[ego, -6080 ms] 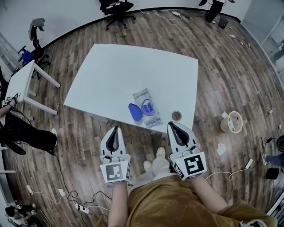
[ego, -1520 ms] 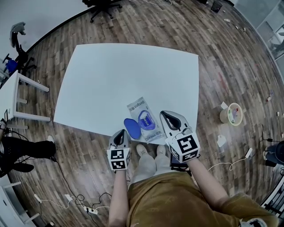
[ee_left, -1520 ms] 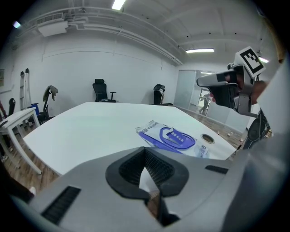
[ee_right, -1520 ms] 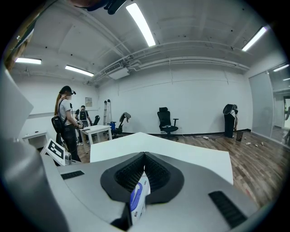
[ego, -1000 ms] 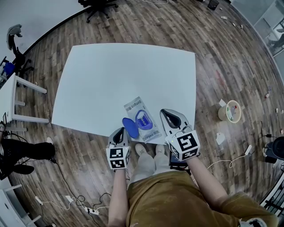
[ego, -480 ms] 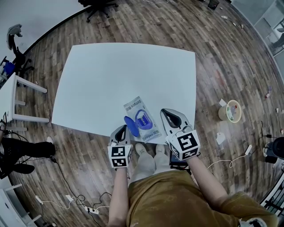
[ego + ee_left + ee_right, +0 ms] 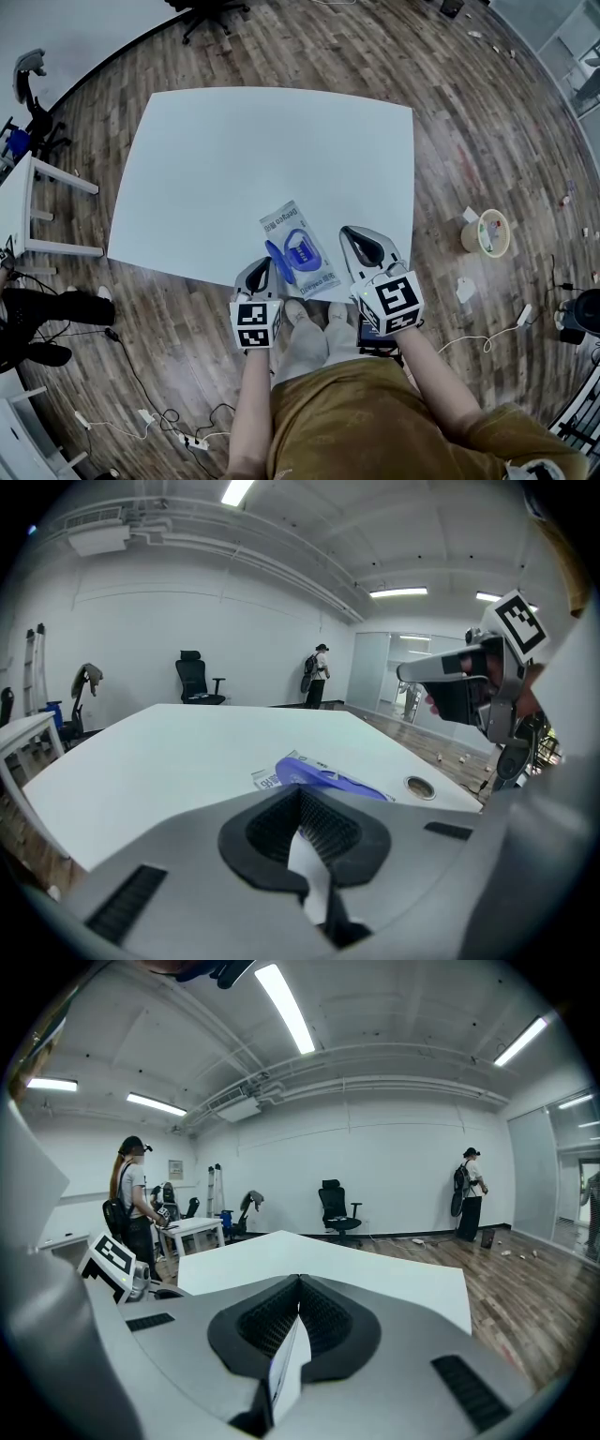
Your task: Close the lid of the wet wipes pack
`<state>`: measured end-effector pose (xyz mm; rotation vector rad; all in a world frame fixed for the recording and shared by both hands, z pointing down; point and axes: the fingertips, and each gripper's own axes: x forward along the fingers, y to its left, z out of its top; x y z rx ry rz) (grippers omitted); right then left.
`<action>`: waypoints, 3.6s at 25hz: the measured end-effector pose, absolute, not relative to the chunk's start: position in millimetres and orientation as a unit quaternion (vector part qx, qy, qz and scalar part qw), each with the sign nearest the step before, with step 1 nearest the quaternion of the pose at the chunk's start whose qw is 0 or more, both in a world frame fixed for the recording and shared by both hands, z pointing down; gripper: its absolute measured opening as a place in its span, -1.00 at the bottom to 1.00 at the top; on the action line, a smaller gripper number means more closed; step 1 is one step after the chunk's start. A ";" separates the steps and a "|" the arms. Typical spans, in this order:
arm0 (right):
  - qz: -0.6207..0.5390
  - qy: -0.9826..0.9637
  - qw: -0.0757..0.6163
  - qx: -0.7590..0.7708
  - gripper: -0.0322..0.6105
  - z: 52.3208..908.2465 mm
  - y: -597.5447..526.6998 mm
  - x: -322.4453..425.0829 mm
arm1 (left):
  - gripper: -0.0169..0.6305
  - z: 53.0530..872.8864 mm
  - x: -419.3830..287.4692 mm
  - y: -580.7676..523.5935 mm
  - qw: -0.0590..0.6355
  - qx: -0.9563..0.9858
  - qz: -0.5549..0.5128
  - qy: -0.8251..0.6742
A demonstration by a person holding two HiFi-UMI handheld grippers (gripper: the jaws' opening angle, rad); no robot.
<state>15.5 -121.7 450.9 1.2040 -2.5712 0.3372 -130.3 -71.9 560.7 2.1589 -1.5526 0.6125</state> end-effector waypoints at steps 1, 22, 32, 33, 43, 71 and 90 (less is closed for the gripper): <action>0.117 -0.890 0.141 0.417 -0.88 451.4 -122.1 15.5 | -0.96 560.5 -130.0 -72.8 0.205 0.775 0.219 -0.556; 0.118 -0.890 0.149 0.414 -0.88 455.9 -125.0 12.9 | -0.96 560.2 -115.9 -84.0 0.198 0.789 0.225 -0.536; 0.122 -0.893 0.159 0.403 -0.88 463.7 -118.2 7.6 | -0.96 563.6 -105.0 -82.0 0.195 0.796 0.232 -0.524; 0.123 -0.893 0.161 0.401 -0.88 465.4 -117.5 6.4 | -0.96 564.3 -104.6 -82.4 0.196 0.796 0.232 -0.523; 0.138 -0.897 0.179 0.381 -0.88 488.6 -113.2 -2.6 | -0.96 570.6 -101.7 -86.7 0.200 0.799 0.236 -0.516; 0.207 -0.934 0.200 0.213 -0.88 527.4 -87.7 -55.3 | -0.96 584.2 -89.8 -78.6 0.217 0.799 0.239 -0.508; 0.195 -0.942 0.211 0.174 -0.88 535.9 -80.7 -75.1 | -0.96 588.1 -83.6 -75.8 0.224 0.798 0.245 -0.502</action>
